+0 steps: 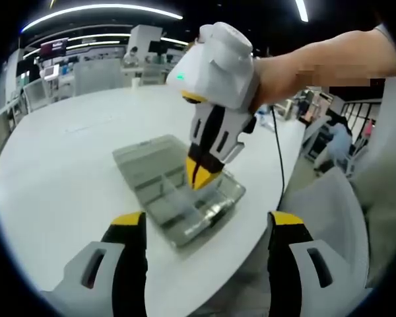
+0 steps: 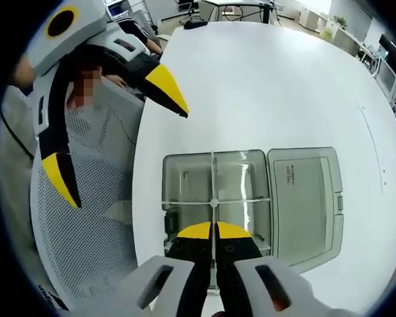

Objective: Insert the divider into the dual guide fixture by aligning both edges with the guide slots and pushing it downward to the bottom, including one-sided entry, uneven engagement, binding, and posture correction.

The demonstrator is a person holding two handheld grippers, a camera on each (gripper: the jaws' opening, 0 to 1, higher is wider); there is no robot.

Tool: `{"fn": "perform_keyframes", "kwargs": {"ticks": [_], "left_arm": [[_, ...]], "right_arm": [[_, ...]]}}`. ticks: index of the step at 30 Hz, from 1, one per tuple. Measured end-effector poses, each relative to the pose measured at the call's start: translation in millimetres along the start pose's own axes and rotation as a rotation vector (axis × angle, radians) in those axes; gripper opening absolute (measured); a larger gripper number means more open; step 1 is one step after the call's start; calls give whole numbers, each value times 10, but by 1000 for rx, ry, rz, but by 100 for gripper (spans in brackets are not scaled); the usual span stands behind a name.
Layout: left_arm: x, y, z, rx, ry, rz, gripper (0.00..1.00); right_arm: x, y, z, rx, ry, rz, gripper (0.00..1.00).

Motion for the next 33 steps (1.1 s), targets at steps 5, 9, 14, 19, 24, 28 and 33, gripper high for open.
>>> {"fn": "perform_keyframes", "kwargs": {"ticks": [5, 9, 14, 19, 24, 28, 33], "left_arm": [[-13, -5, -14, -2, -3, 2, 73], [-17, -8, -18, -3, -5, 3, 73], [-20, -12, -17, -2, -8, 4, 73], [-23, -11, -19, -3, -10, 4, 73], [-29, -10, -27, -4, -13, 4, 73], [-32, -11, -31, -4, -12, 3, 73], [-39, -17, -38, -6, -13, 3, 73]], "right_arm": [[0, 28, -10, -4, -6, 2, 0], [1, 54, -18, -7, -10, 3, 0], [2, 74, -18, -14, -19, 3, 0], [4, 102, -24, -18, -23, 1, 0], [5, 116, -25, -17, -24, -2, 0], [2, 136, -31, -19, -26, -5, 0], [2, 140, -27, -21, -31, -4, 0]]}}
Point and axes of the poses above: the point that each gripper's makers call its tool centre point, and the gripper's own axes: y roughly forward along the fingers, x roughly to its right, z roughly out of its top, the point moved 6 cm from there along -y, roughly backward along the fingers, and after that the axes turned 8 degrees about x, right-handed, at the moved point
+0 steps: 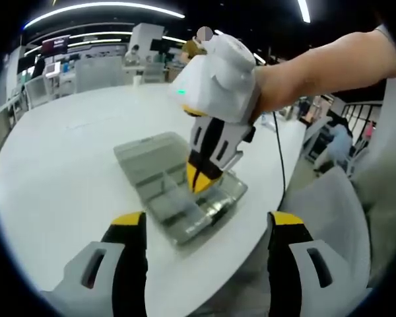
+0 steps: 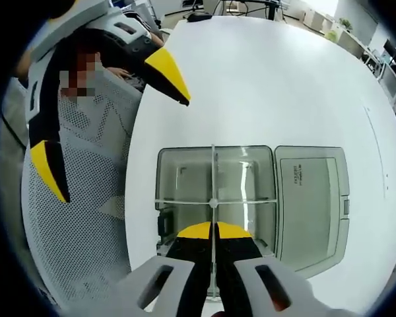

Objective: Insert the divider into the dual guide fixture by aligning both edges with the guide slots and pushing it downward to the bottom, including one-sided entry, uneven engagement, binding, and posture correction.

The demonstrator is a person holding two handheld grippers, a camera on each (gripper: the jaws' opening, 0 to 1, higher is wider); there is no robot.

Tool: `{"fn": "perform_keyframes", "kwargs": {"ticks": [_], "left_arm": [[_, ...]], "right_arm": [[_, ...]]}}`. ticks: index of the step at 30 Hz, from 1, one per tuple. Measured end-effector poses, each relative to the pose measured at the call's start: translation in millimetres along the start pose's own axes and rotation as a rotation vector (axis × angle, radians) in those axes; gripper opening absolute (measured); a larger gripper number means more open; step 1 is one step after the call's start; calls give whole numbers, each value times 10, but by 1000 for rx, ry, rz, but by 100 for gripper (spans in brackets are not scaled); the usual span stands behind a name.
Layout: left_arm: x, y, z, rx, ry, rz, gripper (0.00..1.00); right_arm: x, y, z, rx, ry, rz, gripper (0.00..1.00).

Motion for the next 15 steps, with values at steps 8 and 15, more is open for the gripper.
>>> {"fn": "perform_keyframes", "kwargs": {"ticks": [8, 15], "left_arm": [[6, 11, 11, 2, 1, -2, 73], [12, 10, 5, 2, 1, -3, 73]], "right_arm": [[4, 6, 1, -2, -1, -8, 0], [2, 13, -8, 0, -16, -24, 0]]}}
Point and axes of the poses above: the point that each gripper's makers call its tool centre point, and the gripper's own axes: y roughly forward along the fingers, x roughly to its right, z roughly out of its top, the point moved 6 cm from there along -y, roughly backward along the fingers, and after that the axes turned 8 degrees about x, right-handed, at the moved point
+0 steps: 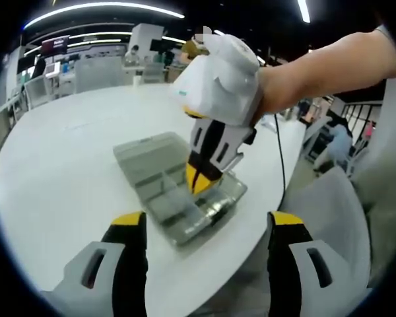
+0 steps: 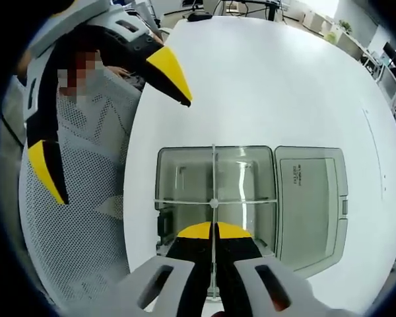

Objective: Insert the divider into the dual guide fixture by aligning both edges with the guide slots and pushing it downward to the bottom, including one-sided entry, uneven engagement, binding, and posture correction.

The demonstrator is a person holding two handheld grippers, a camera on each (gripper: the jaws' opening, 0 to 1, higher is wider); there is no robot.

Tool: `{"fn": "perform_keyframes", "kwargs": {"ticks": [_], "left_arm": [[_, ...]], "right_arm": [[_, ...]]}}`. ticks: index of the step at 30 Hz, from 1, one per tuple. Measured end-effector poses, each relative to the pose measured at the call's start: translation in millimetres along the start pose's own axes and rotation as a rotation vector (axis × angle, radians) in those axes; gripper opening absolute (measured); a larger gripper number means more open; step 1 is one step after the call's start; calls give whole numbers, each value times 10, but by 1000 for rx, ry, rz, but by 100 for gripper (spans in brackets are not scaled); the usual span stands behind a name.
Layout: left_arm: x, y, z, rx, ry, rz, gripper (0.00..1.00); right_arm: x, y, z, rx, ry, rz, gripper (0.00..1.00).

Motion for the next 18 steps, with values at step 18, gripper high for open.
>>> {"fn": "perform_keyframes", "kwargs": {"ticks": [18], "left_arm": [[15, -4, 20, -2, 8, -1, 73]], "right_arm": [[-11, 3, 3, -2, -10, -15, 0]]}}
Point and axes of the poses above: the point that each gripper's makers call its tool centre point, and the gripper's own axes: y roughly forward along the fingers, x roughly to its right, z roughly out of its top, the point moved 6 cm from there along -y, roughly backward along the fingers, and after that the axes turned 8 degrees about x, right-handed, at the moved point
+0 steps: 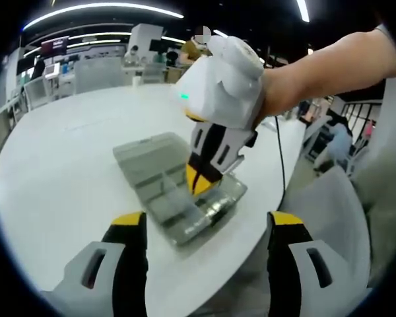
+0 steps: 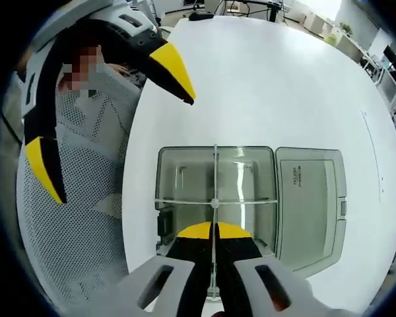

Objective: Insert the divider into the dual guide fixture by aligning both edges with the guide slots and pushing it downward to the bottom, including one-sided entry, uneven engagement, binding, and posture correction.

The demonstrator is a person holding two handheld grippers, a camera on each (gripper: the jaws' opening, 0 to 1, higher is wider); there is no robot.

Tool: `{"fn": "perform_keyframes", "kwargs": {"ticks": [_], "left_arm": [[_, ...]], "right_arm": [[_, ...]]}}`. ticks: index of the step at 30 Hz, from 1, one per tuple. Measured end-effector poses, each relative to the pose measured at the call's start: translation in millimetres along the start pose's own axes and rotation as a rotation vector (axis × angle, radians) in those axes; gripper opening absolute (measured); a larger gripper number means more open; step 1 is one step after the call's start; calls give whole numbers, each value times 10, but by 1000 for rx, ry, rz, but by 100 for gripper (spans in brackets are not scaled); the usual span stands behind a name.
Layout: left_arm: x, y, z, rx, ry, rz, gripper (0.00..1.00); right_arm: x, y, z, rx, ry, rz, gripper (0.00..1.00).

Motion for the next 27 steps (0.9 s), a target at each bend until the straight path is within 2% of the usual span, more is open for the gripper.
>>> {"fn": "perform_keyframes", "kwargs": {"ticks": [27], "left_arm": [[3, -37, -28, -9, 5, 4, 73]], "right_arm": [[-14, 32, -9, 1, -18, 1, 0]]}}
Point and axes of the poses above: the point that each gripper's makers call its tool centre point, and the gripper's own axes: y roughly forward along the fingers, x roughly to its right, z roughly out of its top, the point moved 6 cm from there along -y, roughly backward along the fingers, and after that the axes turned 8 degrees about x, right-handed, at the moved point
